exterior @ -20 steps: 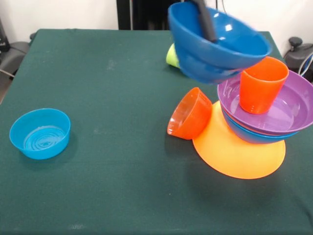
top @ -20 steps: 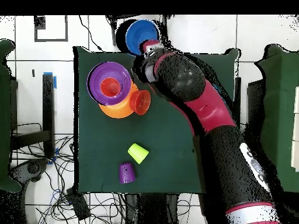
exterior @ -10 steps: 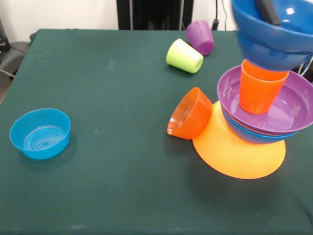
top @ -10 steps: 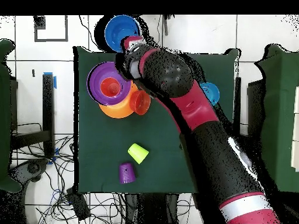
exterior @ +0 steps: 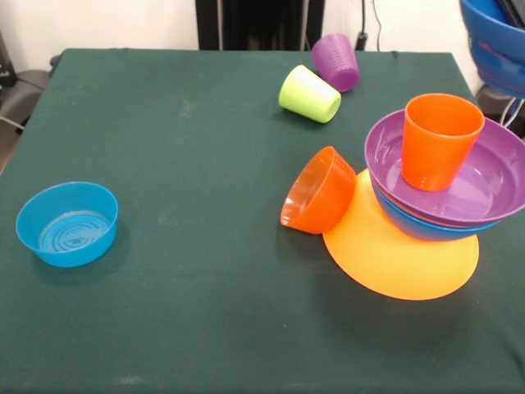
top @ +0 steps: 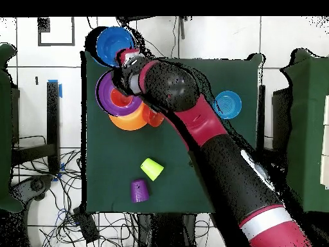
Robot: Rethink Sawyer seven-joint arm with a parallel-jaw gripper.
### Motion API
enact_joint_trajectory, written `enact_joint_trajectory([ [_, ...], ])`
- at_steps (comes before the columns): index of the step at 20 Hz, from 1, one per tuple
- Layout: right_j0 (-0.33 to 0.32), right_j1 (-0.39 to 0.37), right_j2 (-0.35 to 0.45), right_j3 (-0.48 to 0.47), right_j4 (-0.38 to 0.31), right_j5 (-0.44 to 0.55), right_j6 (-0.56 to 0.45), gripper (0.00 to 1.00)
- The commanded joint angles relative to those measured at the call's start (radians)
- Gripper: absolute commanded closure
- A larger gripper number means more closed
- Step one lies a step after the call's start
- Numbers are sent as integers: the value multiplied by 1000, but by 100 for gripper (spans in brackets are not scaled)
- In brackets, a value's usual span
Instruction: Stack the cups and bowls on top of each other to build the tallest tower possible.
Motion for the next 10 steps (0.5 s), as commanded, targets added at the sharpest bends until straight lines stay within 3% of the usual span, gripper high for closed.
enact_joint_trajectory([
  [1,-27,79,108,160,26,-53,105,100],
  [10,-28,124,101,185,-19,-120,119,100],
])
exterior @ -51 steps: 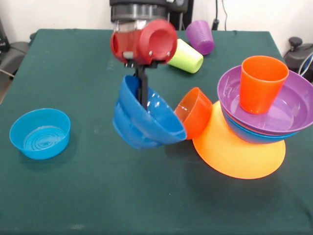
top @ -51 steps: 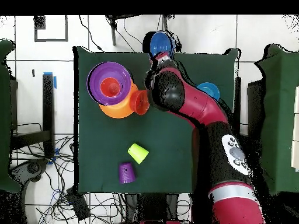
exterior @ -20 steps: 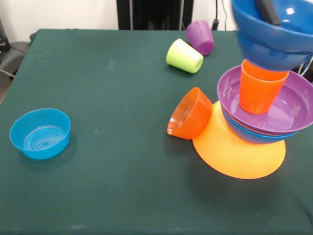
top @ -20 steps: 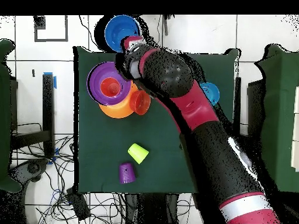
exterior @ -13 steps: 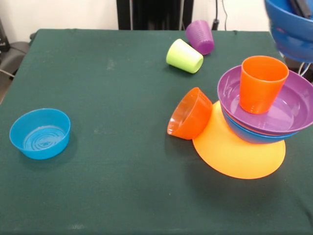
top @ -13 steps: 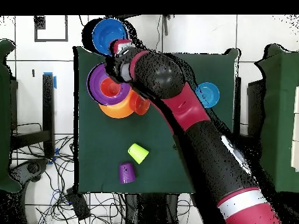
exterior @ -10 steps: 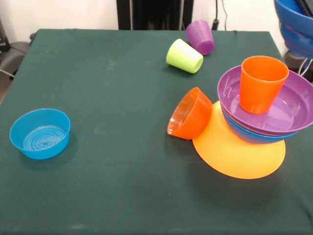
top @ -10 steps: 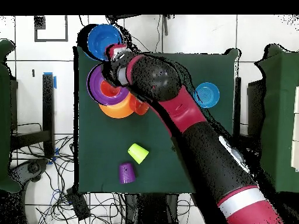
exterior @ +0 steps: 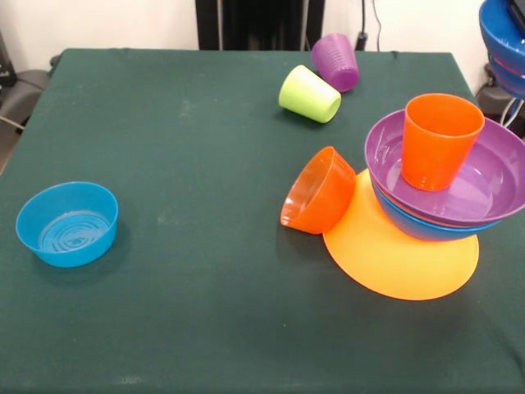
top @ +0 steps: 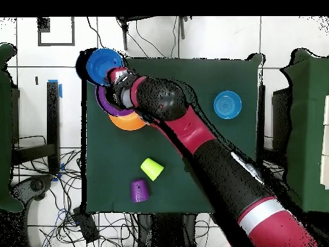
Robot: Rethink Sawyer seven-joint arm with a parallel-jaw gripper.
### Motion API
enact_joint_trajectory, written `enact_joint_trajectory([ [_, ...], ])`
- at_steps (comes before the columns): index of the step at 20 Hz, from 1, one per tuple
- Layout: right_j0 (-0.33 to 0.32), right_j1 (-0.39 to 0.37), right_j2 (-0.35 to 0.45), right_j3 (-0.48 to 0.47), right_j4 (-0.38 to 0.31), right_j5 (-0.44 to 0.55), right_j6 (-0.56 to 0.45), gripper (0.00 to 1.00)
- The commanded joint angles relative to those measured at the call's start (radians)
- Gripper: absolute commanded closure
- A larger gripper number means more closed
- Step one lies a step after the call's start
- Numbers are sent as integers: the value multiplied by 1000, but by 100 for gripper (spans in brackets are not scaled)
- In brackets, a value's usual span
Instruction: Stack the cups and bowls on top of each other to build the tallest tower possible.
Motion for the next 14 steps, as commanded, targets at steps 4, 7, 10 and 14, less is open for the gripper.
enact_joint_trajectory([
  [4,28,89,-23,79,-39,-123,116,100],
  [7,44,78,-59,86,-54,-137,118,100],
  [10,43,79,-66,97,-66,-157,117,100],
  [14,32,76,-64,108,-79,-151,113,100],
])
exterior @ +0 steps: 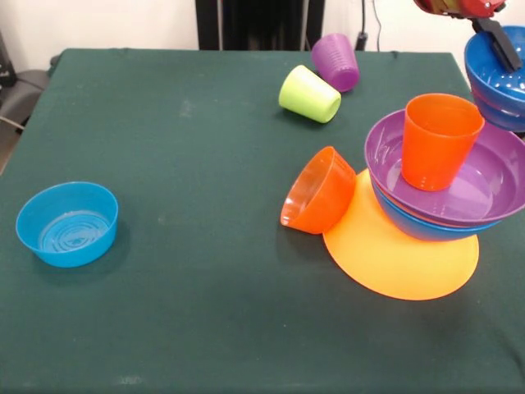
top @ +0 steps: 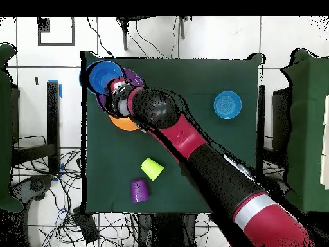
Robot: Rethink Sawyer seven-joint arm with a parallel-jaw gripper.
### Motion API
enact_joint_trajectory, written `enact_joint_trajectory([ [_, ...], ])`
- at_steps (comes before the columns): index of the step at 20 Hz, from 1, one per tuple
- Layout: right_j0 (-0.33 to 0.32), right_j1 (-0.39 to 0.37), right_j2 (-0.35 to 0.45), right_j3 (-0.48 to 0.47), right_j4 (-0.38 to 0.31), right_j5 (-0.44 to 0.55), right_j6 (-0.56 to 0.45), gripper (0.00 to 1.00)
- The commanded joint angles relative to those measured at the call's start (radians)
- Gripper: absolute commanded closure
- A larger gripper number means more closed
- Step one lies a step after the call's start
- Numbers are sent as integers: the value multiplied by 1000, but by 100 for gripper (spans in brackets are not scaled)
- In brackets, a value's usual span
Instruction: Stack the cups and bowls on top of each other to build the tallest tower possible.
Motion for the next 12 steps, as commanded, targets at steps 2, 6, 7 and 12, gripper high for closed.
enact_joint_trajectory([
  [2,8,25,-31,82,-57,-92,122,100],
  [6,-1,-12,-4,115,-52,-103,147,100],
  [7,0,-25,-6,120,-49,-97,150,100],
  [12,-17,-9,11,136,-62,-122,138,100],
])
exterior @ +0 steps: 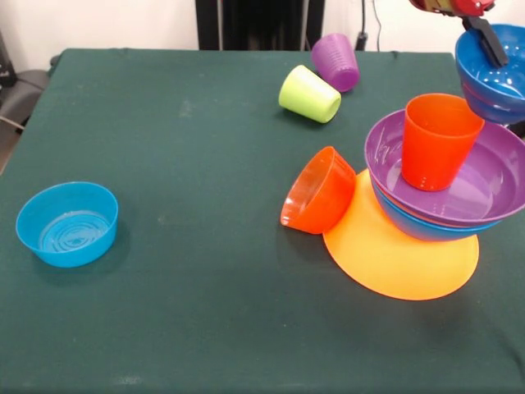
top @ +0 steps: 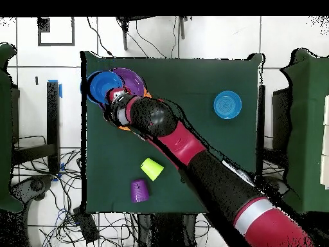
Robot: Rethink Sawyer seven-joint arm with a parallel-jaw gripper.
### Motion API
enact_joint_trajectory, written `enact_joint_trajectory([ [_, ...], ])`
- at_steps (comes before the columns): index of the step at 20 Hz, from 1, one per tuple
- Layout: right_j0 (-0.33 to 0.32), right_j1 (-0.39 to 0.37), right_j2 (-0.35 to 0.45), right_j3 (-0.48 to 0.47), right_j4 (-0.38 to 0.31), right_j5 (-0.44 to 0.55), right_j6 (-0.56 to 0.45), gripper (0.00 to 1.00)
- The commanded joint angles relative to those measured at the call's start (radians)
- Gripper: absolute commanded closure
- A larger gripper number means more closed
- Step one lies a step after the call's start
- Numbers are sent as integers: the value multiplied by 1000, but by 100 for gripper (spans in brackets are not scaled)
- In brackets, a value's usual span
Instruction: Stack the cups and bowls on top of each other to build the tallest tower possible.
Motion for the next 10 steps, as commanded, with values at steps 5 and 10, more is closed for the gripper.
enact_joint_trajectory([
  [5,-26,24,17,80,-65,-109,126,100],
  [10,-45,47,33,87,-90,-136,125,100],
])
